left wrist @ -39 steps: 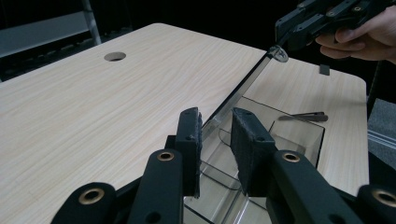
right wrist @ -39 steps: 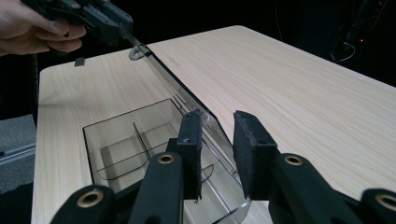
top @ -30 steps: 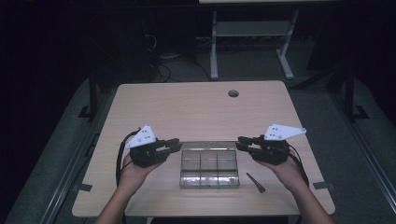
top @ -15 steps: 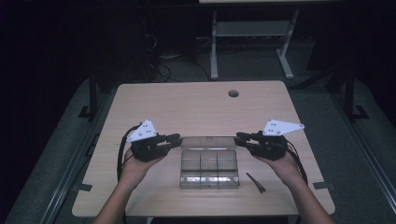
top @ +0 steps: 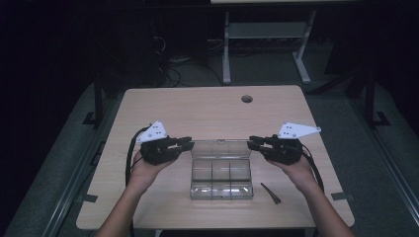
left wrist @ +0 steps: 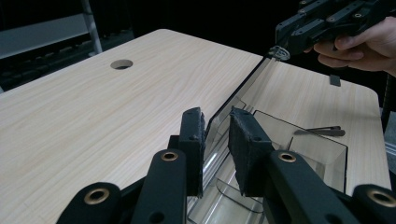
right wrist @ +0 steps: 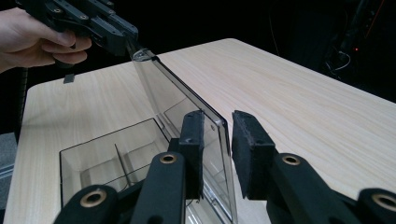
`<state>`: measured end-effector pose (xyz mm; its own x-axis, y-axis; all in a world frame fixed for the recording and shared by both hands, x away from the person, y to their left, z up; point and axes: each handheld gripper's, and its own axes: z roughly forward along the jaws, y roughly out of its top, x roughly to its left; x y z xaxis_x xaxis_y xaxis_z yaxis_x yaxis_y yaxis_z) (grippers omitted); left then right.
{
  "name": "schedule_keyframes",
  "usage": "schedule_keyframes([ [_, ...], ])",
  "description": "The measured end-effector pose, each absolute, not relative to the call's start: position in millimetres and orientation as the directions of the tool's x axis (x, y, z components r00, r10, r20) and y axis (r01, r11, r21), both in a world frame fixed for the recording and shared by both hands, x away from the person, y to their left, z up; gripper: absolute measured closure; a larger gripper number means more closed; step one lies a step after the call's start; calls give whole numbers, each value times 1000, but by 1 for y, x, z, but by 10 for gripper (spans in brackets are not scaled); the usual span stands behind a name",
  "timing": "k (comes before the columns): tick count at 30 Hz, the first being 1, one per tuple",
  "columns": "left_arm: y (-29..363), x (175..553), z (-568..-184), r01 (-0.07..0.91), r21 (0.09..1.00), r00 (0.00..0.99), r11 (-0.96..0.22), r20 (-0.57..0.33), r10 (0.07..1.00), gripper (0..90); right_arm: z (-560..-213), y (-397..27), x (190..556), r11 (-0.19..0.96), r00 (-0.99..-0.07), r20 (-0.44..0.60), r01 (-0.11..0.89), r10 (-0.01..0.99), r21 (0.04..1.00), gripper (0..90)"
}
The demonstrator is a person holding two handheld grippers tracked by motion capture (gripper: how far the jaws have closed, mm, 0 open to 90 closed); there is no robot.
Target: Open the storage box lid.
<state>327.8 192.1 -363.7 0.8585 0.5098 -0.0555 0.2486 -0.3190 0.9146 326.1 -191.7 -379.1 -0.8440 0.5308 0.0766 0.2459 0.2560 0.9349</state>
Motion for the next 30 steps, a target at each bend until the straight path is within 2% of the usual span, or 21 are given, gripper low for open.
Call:
schedule_keyframes([
  [30, 189, 357, -363, 270, 917, 848, -292, -83, 524, 754, -376, -185, 356, 245, -839, 82, 249, 537, 937, 733],
])
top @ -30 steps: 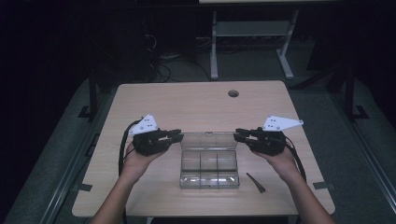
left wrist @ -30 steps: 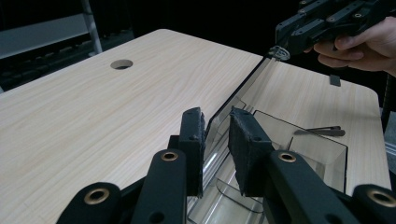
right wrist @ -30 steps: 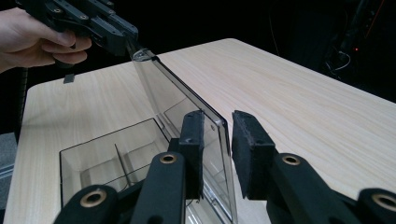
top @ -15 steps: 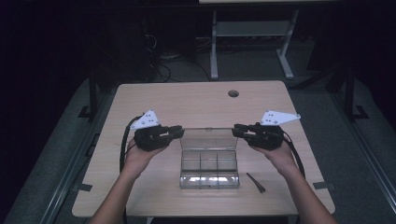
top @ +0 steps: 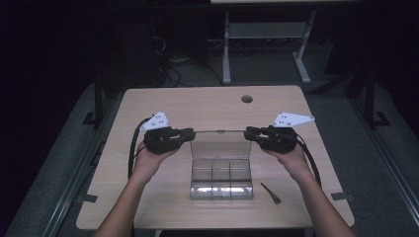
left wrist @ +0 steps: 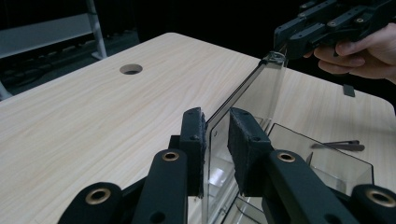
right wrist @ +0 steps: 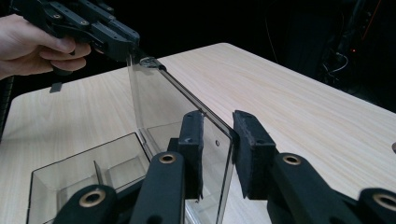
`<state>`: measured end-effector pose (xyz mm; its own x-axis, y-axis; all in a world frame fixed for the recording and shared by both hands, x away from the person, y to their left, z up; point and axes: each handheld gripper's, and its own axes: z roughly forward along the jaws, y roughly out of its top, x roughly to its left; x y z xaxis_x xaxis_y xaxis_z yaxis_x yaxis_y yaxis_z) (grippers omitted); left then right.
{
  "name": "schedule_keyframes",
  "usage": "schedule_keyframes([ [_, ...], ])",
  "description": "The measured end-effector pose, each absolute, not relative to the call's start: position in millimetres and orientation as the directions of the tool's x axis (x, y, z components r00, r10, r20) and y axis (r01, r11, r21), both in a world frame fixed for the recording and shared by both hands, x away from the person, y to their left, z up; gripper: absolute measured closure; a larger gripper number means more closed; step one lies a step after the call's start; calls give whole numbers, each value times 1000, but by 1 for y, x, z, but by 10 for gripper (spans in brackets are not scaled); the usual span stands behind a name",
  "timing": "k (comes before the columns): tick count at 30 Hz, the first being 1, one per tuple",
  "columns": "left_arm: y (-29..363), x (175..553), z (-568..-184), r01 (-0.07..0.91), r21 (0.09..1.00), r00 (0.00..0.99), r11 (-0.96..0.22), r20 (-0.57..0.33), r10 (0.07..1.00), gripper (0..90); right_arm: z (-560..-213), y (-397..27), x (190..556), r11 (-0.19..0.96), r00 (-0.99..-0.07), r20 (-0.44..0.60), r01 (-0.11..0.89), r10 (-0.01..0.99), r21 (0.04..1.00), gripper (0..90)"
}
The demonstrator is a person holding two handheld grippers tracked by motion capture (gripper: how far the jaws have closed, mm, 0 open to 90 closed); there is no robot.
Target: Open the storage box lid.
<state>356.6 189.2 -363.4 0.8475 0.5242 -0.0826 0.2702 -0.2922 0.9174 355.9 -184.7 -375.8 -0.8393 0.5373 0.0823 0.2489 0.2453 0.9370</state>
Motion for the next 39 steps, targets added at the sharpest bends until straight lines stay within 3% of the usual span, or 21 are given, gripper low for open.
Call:
schedule_keyframes([
  [39, 187, 402, -379, 338, 901, 838, -273, -156, 523, 754, -386, -181, 392, 245, -816, 108, 293, 568, 924, 708],
])
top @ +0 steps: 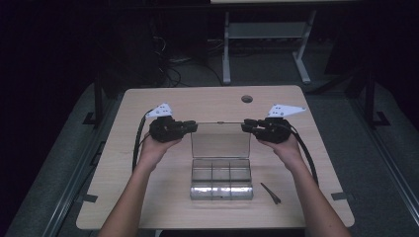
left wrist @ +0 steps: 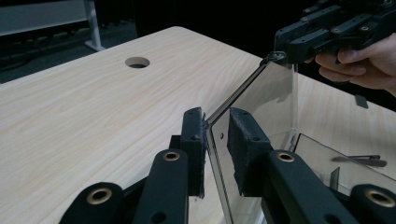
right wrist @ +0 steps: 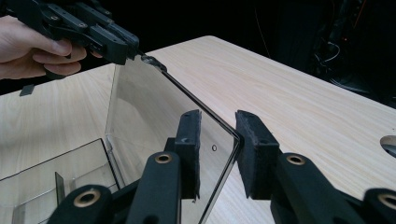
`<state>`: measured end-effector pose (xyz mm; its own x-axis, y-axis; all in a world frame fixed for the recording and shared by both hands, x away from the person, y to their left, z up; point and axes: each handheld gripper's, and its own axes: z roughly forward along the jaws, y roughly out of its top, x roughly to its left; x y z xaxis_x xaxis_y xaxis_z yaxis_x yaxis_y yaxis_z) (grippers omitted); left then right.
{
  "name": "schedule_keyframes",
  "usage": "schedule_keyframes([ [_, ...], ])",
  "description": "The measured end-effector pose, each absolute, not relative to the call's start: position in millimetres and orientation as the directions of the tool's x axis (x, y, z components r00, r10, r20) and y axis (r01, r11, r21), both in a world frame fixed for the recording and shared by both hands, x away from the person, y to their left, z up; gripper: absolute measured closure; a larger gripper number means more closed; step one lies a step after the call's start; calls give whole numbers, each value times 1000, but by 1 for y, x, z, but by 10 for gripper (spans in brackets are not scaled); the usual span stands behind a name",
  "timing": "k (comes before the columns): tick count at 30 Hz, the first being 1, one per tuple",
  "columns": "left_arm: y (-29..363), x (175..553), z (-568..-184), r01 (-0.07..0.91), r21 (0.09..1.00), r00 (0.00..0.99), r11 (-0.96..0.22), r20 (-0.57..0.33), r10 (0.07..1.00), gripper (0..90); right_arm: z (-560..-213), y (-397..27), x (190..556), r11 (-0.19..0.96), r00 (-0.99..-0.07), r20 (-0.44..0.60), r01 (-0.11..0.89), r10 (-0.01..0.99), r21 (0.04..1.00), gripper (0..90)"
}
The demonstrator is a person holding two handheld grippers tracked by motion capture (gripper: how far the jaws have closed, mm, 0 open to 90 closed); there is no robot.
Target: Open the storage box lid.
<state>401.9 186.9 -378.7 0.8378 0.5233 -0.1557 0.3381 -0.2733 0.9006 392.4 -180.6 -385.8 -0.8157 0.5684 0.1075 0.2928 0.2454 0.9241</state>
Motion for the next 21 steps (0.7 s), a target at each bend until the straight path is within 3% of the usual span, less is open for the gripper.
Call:
schedule_keyframes([
  [21, 185, 420, -390, 380, 888, 828, -260, -202, 523, 725, -397, -183, 407, 238, -804, 138, 329, 579, 914, 668],
])
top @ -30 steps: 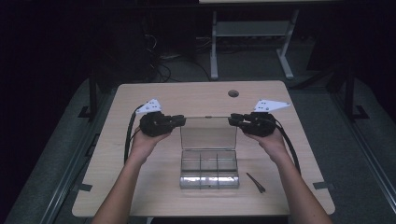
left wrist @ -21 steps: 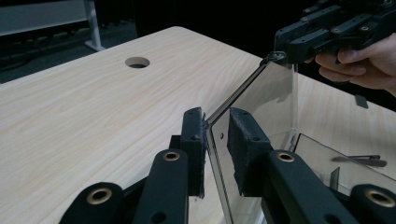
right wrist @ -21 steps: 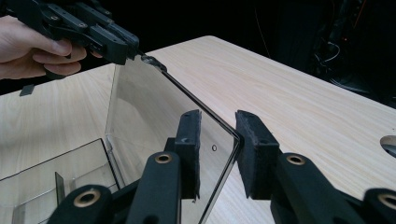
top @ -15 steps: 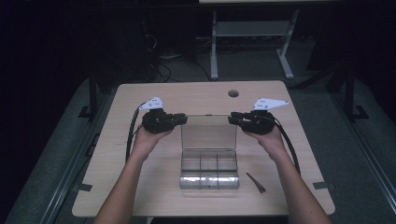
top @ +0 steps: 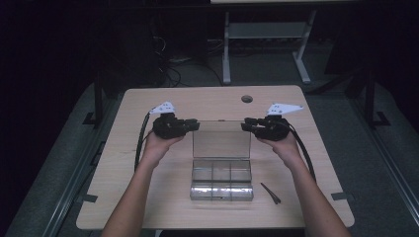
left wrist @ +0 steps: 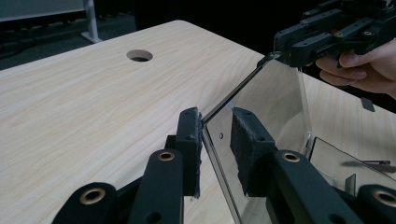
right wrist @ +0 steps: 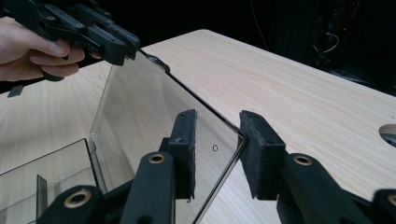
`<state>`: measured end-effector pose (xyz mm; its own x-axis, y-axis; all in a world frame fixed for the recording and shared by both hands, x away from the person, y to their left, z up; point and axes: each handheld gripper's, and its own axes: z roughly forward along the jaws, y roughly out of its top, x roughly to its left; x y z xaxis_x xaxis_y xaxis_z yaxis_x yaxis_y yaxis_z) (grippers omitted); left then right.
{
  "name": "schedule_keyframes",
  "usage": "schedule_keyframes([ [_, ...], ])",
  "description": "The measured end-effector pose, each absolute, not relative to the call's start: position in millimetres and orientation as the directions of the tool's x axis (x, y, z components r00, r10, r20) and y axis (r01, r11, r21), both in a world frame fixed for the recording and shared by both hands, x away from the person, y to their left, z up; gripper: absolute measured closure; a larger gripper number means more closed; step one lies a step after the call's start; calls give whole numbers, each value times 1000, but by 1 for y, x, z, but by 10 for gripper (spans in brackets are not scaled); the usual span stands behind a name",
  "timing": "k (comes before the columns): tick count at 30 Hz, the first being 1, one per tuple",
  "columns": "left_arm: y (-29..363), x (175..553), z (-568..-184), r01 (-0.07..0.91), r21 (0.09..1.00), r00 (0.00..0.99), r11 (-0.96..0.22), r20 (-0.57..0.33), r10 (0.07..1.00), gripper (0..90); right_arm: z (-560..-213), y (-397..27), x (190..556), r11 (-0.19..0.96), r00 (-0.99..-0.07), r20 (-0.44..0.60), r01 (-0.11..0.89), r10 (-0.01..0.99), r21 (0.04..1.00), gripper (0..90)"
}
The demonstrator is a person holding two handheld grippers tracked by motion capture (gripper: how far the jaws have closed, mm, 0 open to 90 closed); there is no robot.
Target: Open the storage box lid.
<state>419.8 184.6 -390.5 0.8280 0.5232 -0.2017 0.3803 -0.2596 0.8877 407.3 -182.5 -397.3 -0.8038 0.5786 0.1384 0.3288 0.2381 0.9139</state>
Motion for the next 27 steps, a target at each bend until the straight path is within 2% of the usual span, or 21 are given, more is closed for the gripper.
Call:
schedule_keyframes([
  [27, 186, 437, -411, 443, 860, 809, -254, -262, 527, 680, -414, -177, 429, 255, -788, 193, 404, 584, 879, 593],
])
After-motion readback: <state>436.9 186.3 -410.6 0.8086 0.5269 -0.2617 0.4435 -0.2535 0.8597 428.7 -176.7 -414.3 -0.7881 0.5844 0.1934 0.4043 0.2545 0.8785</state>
